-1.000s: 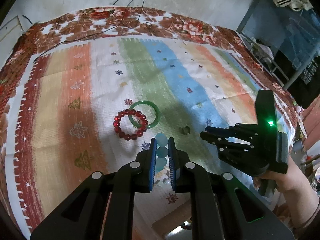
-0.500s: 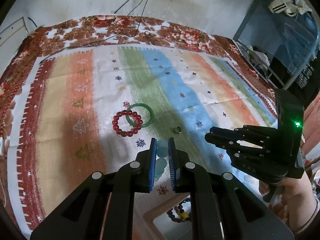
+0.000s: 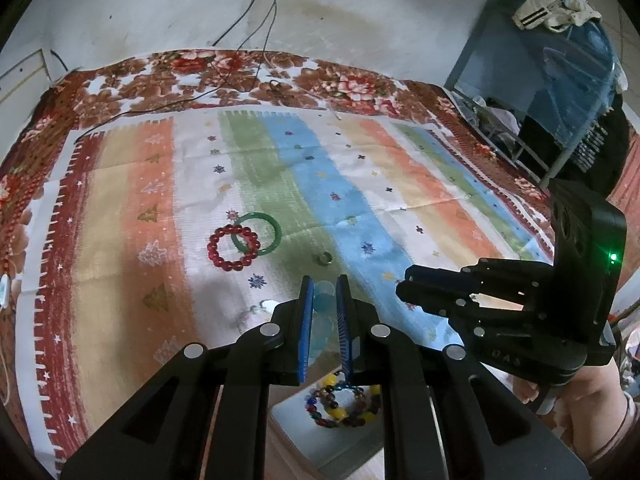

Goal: Organize jewelry
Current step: 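Lift and carry the light blue bracelet and gold earring toward the tin, then open both tools to release the items into the silver tin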

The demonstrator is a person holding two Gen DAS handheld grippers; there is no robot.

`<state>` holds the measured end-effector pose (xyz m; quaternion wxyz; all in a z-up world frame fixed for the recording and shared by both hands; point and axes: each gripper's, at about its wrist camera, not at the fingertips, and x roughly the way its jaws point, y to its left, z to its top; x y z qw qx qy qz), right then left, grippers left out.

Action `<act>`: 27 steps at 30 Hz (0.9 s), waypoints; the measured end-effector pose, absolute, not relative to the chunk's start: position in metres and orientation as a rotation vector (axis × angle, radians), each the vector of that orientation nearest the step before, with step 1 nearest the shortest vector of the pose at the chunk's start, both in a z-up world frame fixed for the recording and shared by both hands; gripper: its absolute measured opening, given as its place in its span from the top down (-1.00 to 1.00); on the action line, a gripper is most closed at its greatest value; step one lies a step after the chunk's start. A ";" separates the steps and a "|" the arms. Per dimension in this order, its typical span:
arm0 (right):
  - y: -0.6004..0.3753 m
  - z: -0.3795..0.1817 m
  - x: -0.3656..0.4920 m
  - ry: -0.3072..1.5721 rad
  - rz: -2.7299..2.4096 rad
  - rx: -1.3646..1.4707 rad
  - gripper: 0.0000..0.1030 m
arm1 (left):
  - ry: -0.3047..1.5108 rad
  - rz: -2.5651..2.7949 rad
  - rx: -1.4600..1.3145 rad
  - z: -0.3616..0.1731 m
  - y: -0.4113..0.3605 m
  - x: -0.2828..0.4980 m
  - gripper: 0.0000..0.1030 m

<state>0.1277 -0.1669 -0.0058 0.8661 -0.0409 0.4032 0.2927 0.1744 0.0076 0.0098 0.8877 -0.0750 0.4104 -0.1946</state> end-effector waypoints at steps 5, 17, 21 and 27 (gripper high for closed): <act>-0.168 -0.001 0.107 0.835 0.646 -0.070 0.68 | 0.842 -0.424 -0.163 0.012 0.005 0.160 0.79; -0.166 -0.012 0.068 0.860 0.701 -0.073 0.68 | 0.853 -0.460 -0.181 0.002 -0.001 0.116 0.79; -0.165 -0.016 0.062 0.869 0.708 -0.081 0.68 | 0.860 -0.457 -0.184 -0.003 -0.002 0.107 0.79; -0.167 -0.019 0.062 0.891 0.707 -0.064 0.64 | 0.872 -0.458 -0.198 -0.009 0.000 0.103 0.68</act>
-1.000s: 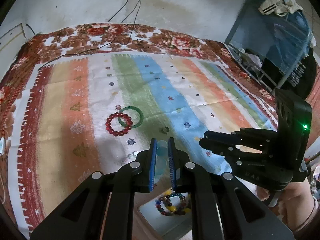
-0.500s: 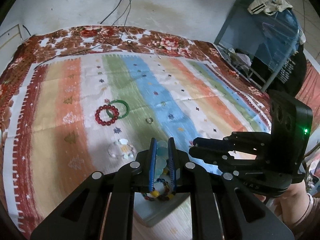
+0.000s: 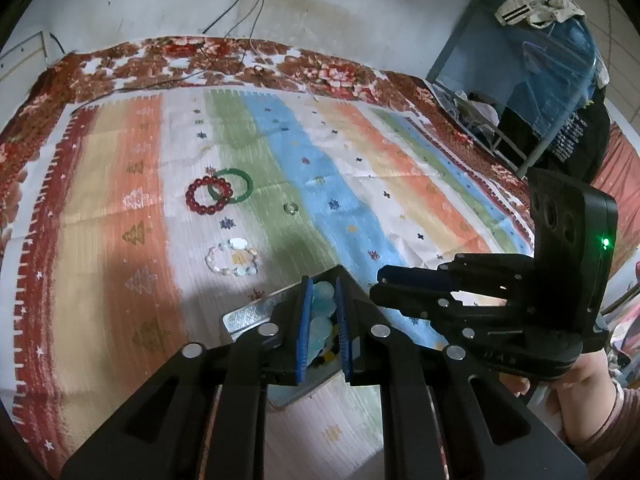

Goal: Organize jewelry
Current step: 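Open both tools to release the items into the silver tin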

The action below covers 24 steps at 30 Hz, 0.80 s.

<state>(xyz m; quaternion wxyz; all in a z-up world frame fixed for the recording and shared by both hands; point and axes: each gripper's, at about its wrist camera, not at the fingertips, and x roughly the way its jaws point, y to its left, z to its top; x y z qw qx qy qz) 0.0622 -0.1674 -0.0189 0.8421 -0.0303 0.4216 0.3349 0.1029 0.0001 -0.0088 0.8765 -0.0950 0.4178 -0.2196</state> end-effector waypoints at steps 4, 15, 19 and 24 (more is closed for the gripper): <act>-0.176 -0.020 0.070 0.886 0.656 -0.054 0.23 | 0.854 -0.425 -0.206 -0.006 0.008 0.104 0.46; -0.188 -0.024 0.085 0.886 0.595 -0.035 0.00 | 0.862 -0.344 -0.206 -0.011 0.021 0.113 0.15; -0.191 -0.028 0.094 0.896 0.574 -0.030 -0.16 | 0.878 -0.290 -0.182 -0.017 0.026 0.121 -0.01; -0.189 -0.030 0.104 0.896 0.563 -0.032 -0.28 | 0.891 -0.212 -0.151 -0.023 0.033 0.137 -0.21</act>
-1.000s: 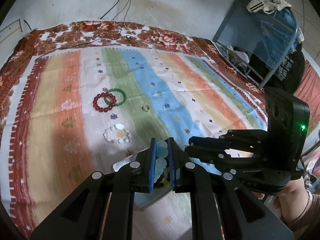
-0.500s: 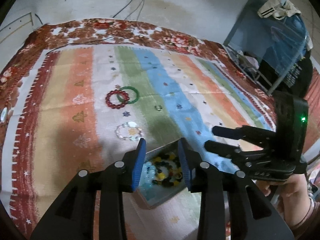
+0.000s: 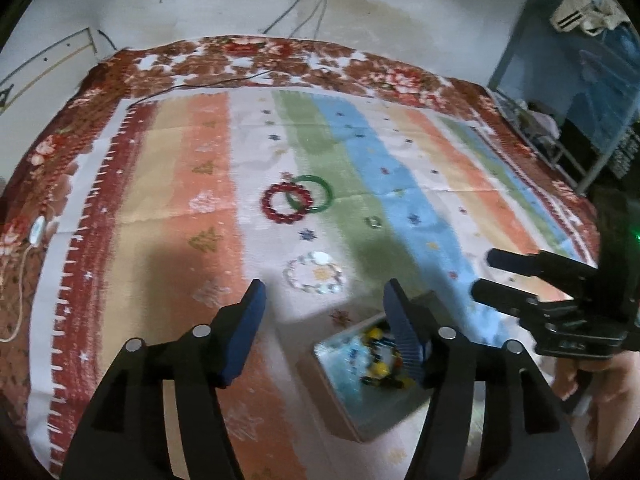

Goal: Organize jewelry
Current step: 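Open both tools to release the items into the silver tin, then move left tool to the pearl charm bracelet while right tool approaches the ring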

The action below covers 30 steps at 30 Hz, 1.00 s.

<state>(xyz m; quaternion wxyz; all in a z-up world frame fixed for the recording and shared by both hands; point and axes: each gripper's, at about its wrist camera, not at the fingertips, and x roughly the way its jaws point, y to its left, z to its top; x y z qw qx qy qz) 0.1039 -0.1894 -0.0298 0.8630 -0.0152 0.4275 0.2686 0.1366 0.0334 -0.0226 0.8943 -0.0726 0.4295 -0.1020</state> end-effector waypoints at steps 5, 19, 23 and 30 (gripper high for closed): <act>-0.189 -0.033 0.116 0.908 0.554 -0.025 -0.31 | 0.918 -0.177 -0.126 -0.030 0.037 0.155 -0.26; -0.196 -0.056 0.167 0.945 0.430 -0.026 -0.31 | 0.959 -0.129 -0.062 -0.047 0.039 0.202 -0.26; -0.201 -0.063 0.184 0.977 0.421 0.015 -0.31 | 0.974 -0.113 -0.062 -0.053 0.039 0.216 -0.26; -0.196 -0.076 0.206 1.007 0.412 0.002 -0.31 | 0.999 -0.108 -0.073 -0.063 0.043 0.235 -0.23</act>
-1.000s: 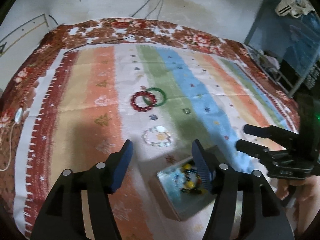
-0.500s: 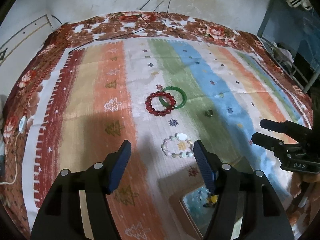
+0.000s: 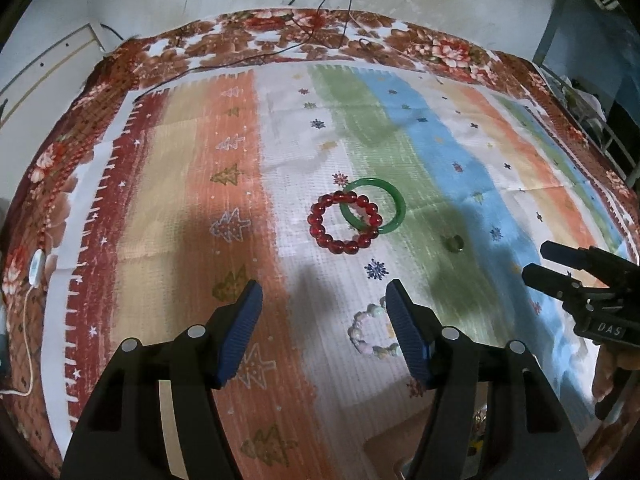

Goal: Organize jewelry
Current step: 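Move left tool to the pearl charm bracelet while right tool approaches the ring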

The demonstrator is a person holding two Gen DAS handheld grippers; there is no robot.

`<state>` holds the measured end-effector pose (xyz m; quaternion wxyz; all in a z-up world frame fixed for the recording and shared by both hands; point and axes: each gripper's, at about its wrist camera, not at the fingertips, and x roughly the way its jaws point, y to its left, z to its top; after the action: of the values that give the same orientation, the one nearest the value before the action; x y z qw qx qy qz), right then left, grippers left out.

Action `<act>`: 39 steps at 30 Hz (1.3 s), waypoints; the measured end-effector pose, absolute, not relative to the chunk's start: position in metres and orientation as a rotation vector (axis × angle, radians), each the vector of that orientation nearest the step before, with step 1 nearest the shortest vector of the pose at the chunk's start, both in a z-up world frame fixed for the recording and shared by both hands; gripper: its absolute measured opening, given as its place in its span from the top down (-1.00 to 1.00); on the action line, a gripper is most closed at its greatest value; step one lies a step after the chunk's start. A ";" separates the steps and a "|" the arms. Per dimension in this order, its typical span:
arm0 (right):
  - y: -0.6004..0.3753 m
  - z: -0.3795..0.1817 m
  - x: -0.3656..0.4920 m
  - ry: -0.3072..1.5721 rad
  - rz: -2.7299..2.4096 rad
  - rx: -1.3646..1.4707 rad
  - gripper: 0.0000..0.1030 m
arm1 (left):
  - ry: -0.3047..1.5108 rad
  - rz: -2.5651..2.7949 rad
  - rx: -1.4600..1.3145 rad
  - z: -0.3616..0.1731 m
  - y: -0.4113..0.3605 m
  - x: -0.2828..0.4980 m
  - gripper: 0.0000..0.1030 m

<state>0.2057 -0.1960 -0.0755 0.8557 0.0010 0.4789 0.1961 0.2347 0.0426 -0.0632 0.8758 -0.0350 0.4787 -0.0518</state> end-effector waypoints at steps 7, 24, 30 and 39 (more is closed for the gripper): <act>-0.187 -0.089 0.221 1.039 0.428 -0.024 -0.31 | 1.081 -0.207 -0.077 -0.080 0.035 0.242 -0.22; -0.175 -0.121 0.257 1.105 0.426 -0.061 -0.31 | 1.267 -0.315 0.086 -0.132 0.012 0.264 0.11; -0.169 -0.129 0.266 1.116 0.435 -0.072 -0.31 | 1.289 -0.345 0.144 -0.143 0.004 0.266 0.11; -0.165 -0.147 0.277 1.143 0.424 -0.104 -0.30 | 1.287 -0.341 0.156 -0.147 0.002 0.272 0.36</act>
<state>0.2767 -0.1654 -0.1472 0.8186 -0.0490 0.5365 0.1992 0.2719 0.0023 -0.1471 0.7838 0.0722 0.5963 -0.1579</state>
